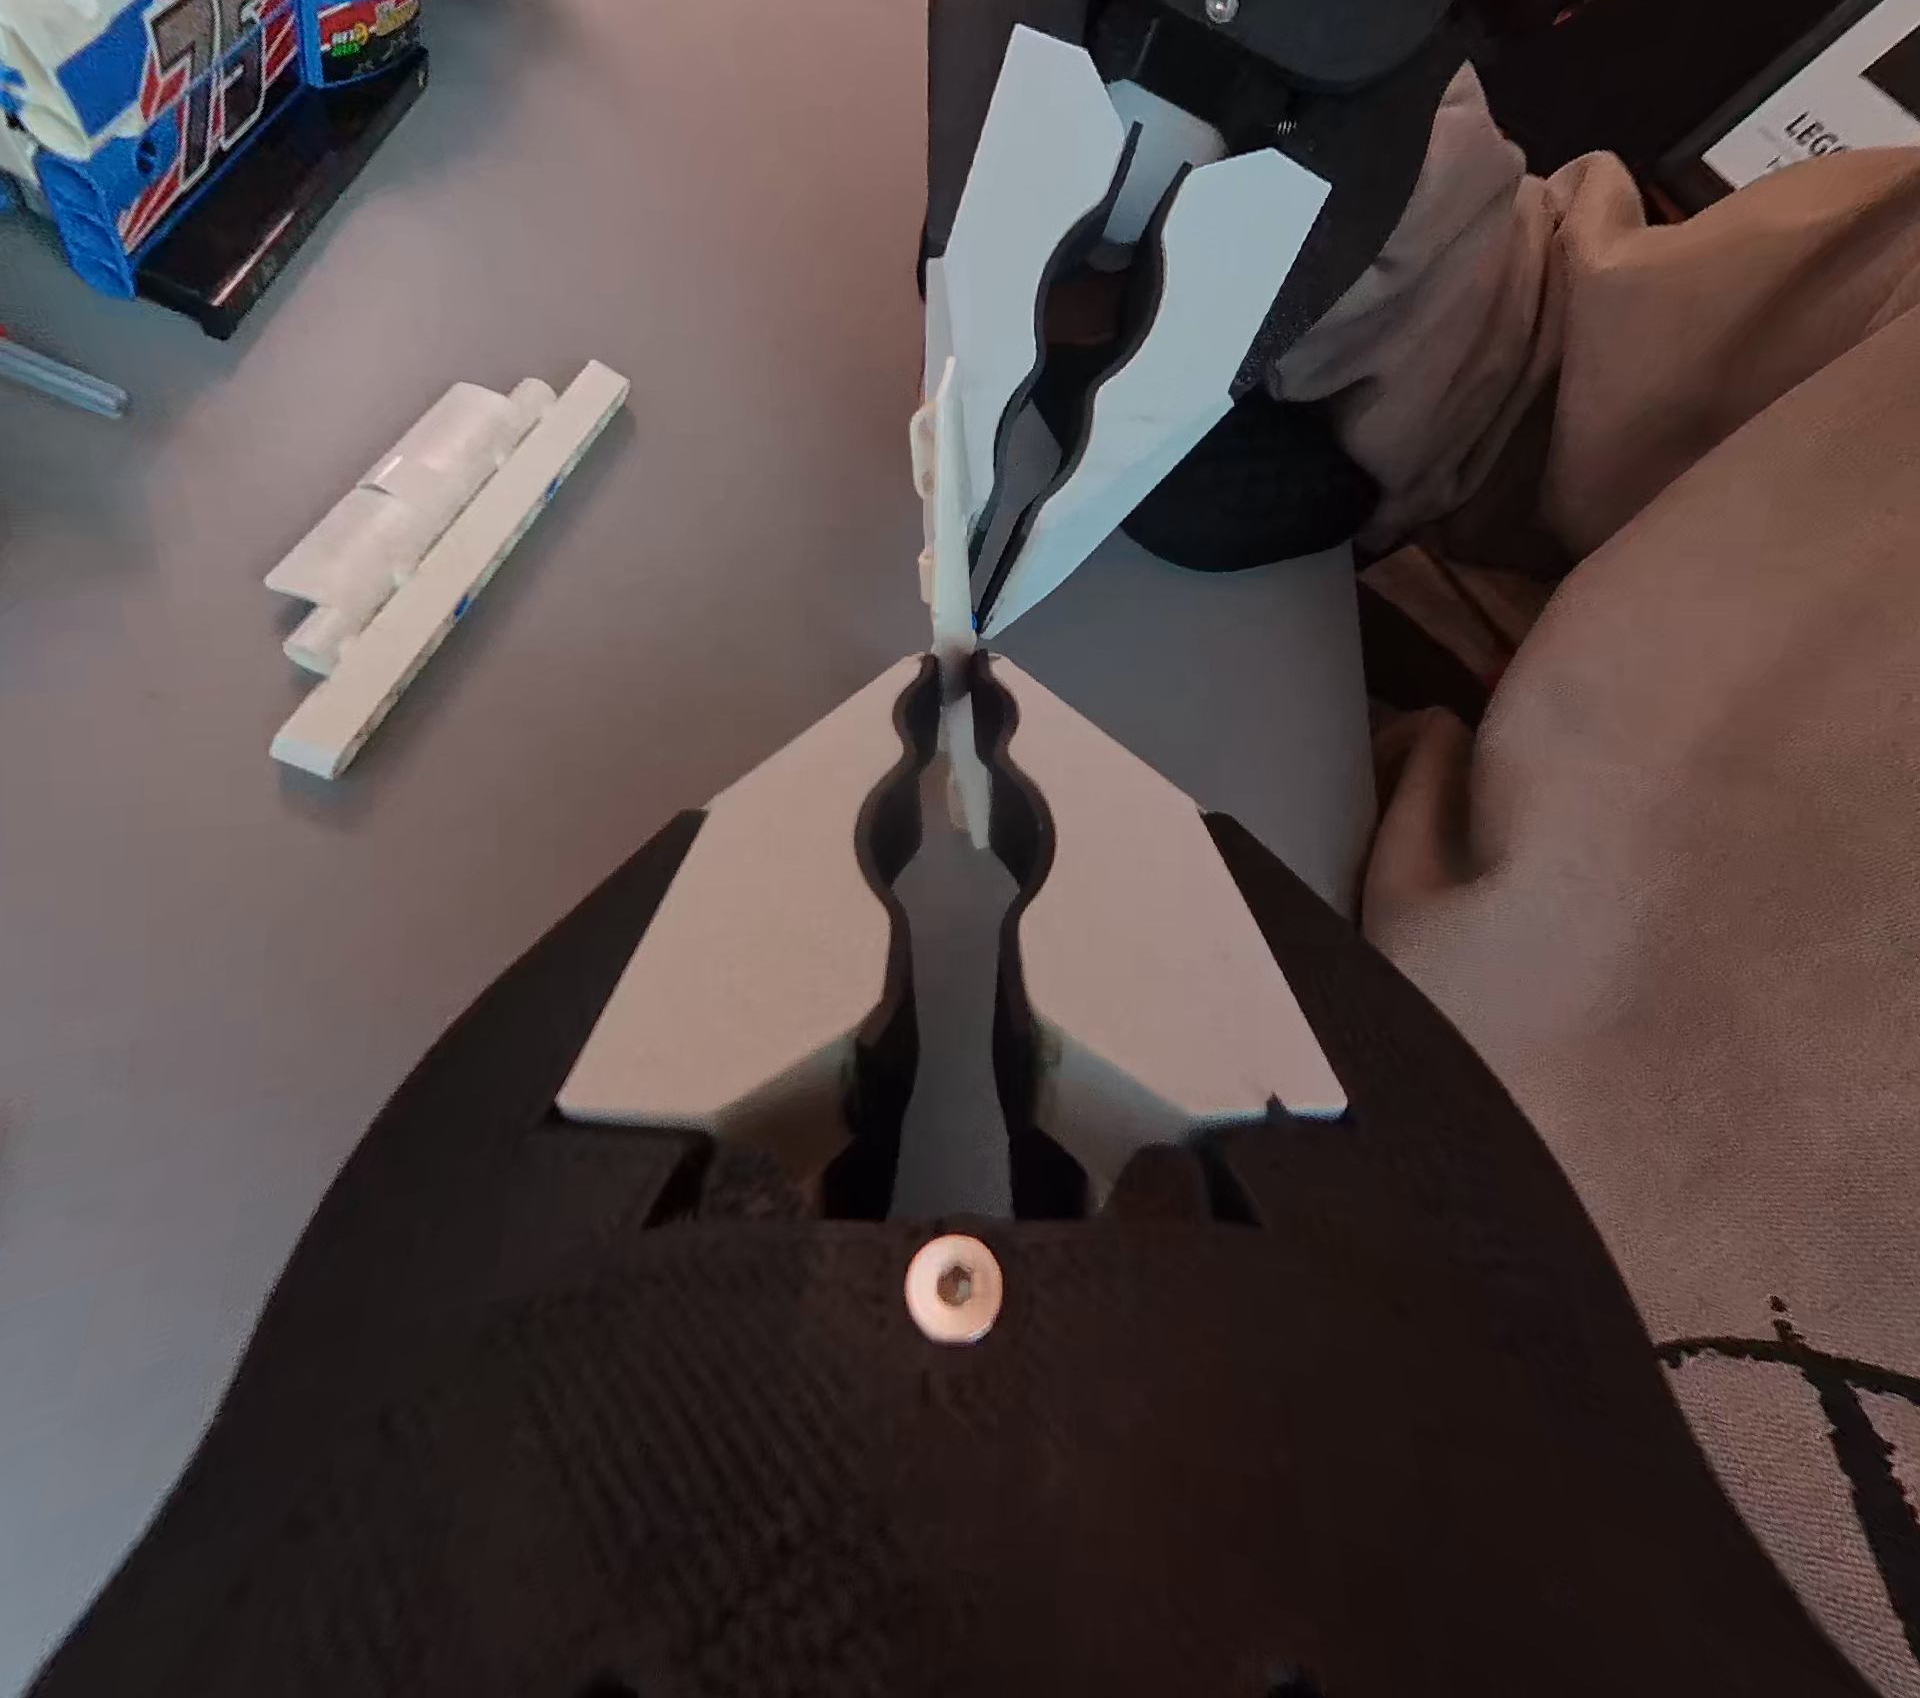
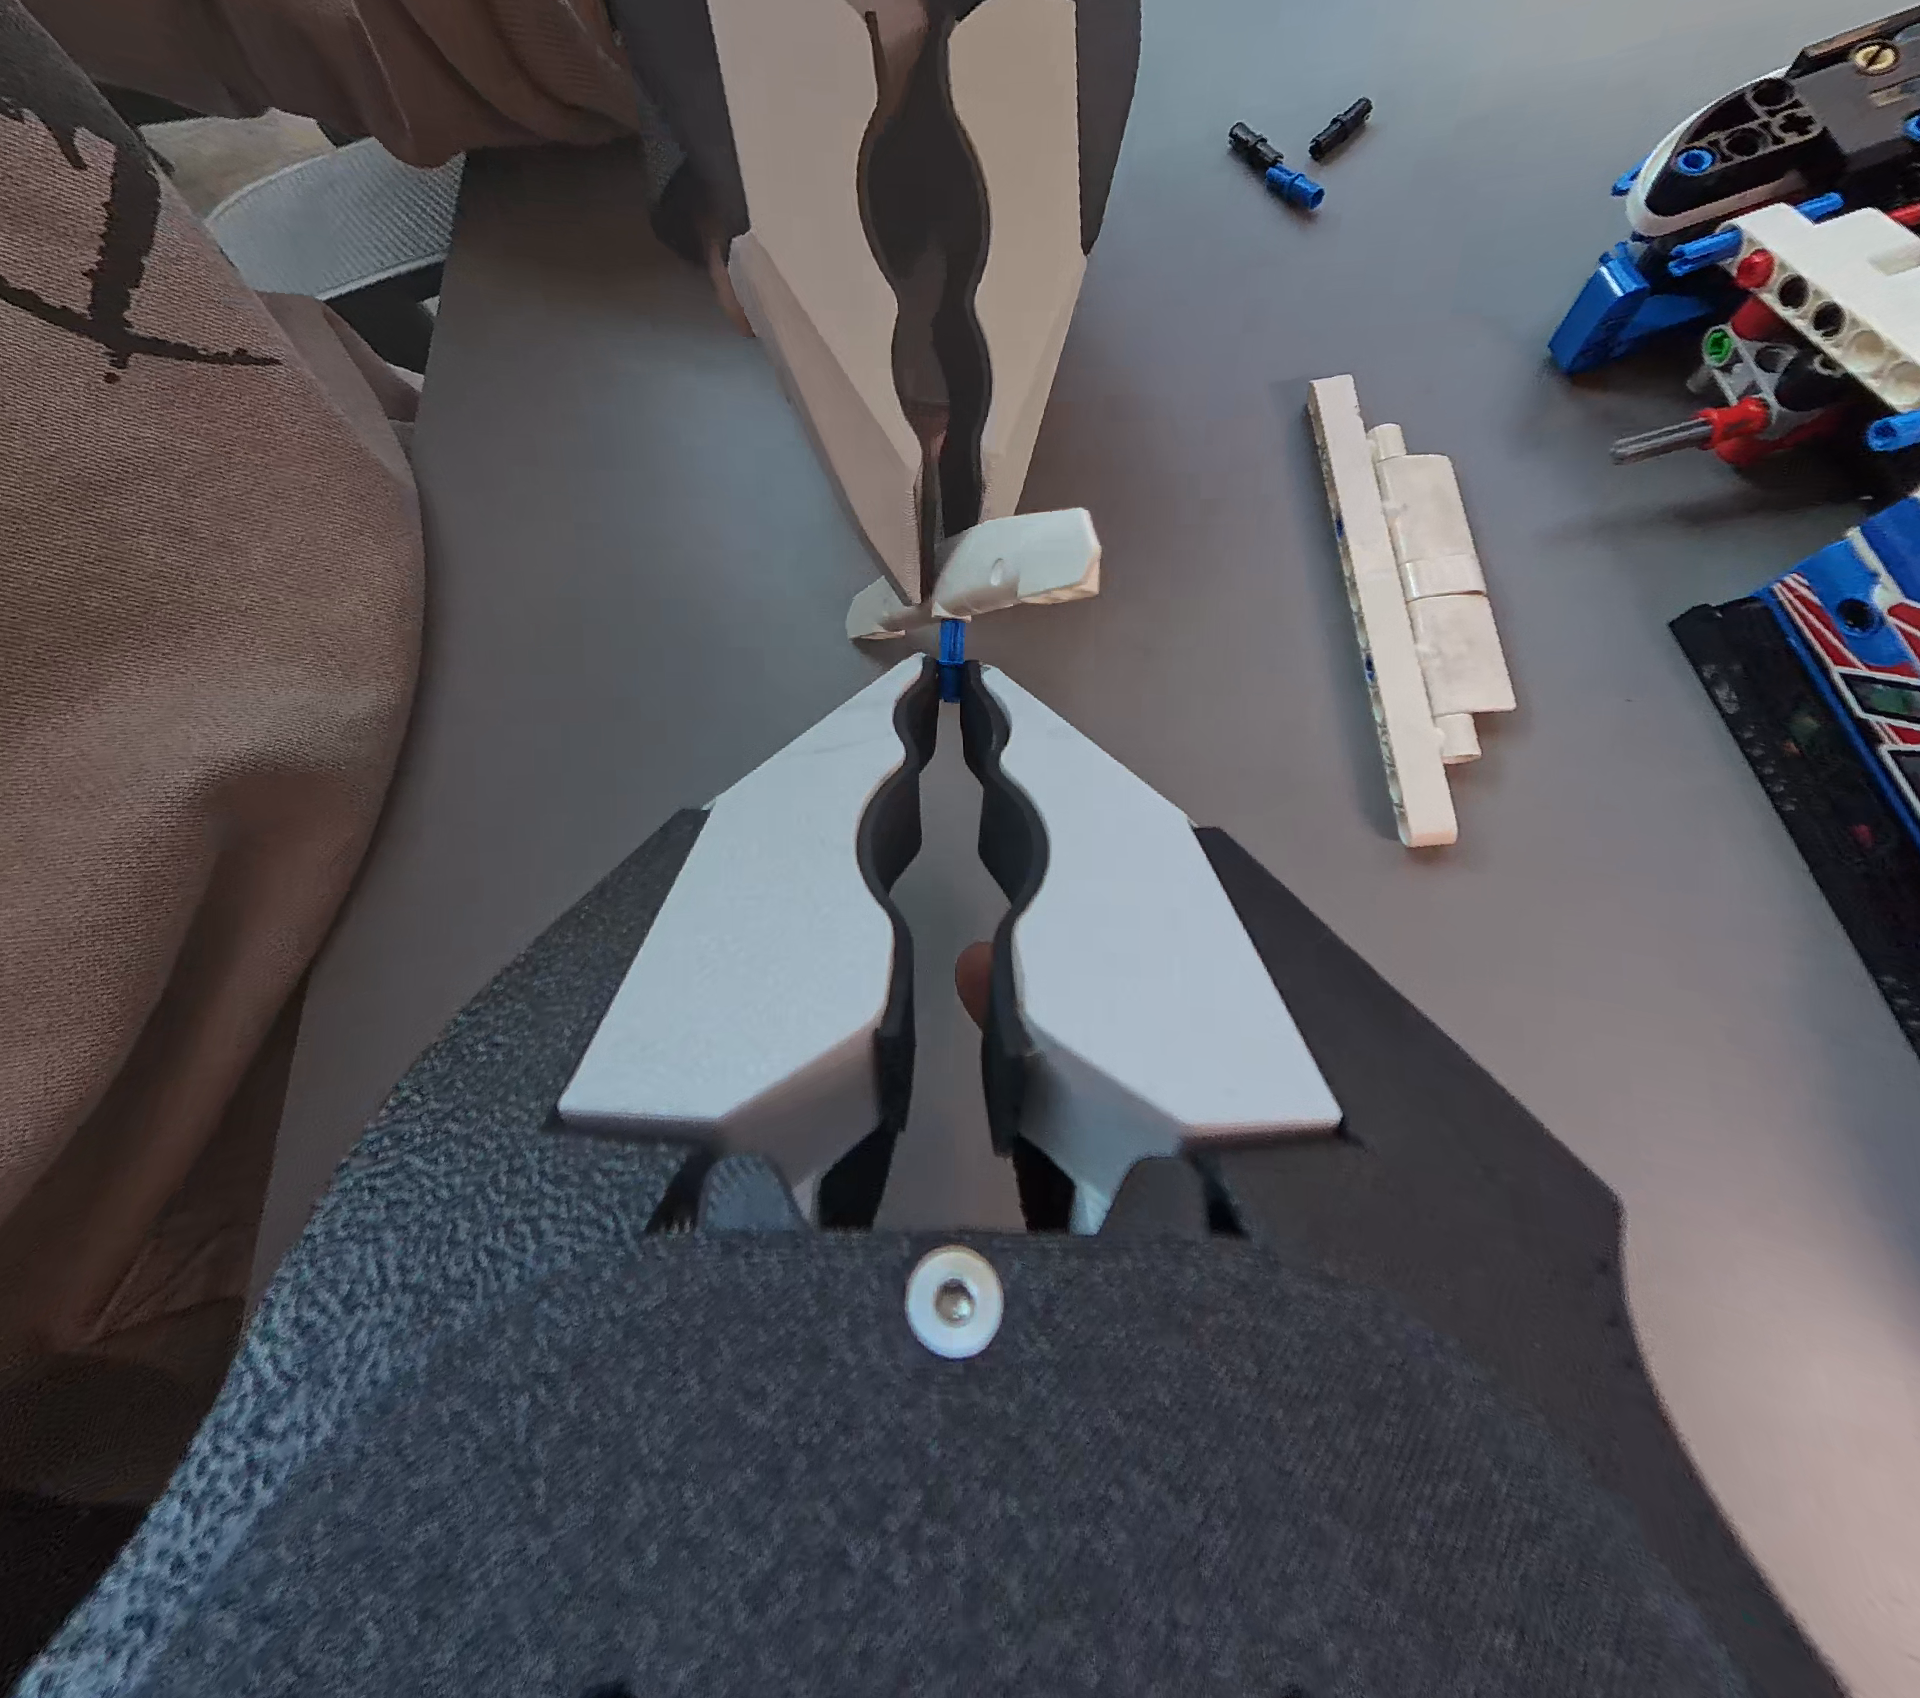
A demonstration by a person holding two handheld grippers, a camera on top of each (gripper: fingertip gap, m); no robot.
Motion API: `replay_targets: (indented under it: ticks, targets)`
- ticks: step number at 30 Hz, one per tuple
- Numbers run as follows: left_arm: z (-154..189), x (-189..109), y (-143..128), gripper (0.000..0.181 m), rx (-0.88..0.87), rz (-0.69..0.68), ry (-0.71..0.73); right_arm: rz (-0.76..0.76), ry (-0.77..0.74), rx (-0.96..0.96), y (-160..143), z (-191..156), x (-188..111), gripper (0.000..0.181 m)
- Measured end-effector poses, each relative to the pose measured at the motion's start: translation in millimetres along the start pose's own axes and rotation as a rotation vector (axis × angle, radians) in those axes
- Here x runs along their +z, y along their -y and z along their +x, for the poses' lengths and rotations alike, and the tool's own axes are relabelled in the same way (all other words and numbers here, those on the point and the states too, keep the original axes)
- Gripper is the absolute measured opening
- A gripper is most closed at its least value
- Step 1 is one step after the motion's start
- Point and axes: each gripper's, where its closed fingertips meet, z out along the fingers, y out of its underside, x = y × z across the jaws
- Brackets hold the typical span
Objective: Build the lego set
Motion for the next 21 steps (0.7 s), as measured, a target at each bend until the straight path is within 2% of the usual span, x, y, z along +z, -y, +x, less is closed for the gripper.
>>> replay_targets:
  ticks: [2, 4, 12, 16, 21]
  targets:
    - [0.1, 0.5, 0.1, 0.004, 0.048, -0.009, 0.028, -0.013, -0.013, -0.011, -0.8, 0.2, 0.5, 0.001]
    - [0.4, 0.8, -0.2, 0.004, 0.024, -0.010, 0.021, -0.022, -0.024, -0.024, -1.4, -0.1, 0.9, 0.001]
    - [-2.7, 2.1, -0.5, 0.004, -0.279, 0.016, -0.077, -0.059, -0.100, -0.098, -2.1, 3.5, 2.0, 0.001]
    - [-5.7, 4.6, -1.9, 0.004, -0.222, -0.021, -0.018, -0.087, -0.129, -0.122, -4.5, 6.5, 2.4, 0.001]
    - [-5.5, 3.4, 1.2, 0.004, -0.186, -0.021, 0.002, -0.044, -0.123, -0.130, 0.2, 7.1, -0.5, 0.001]
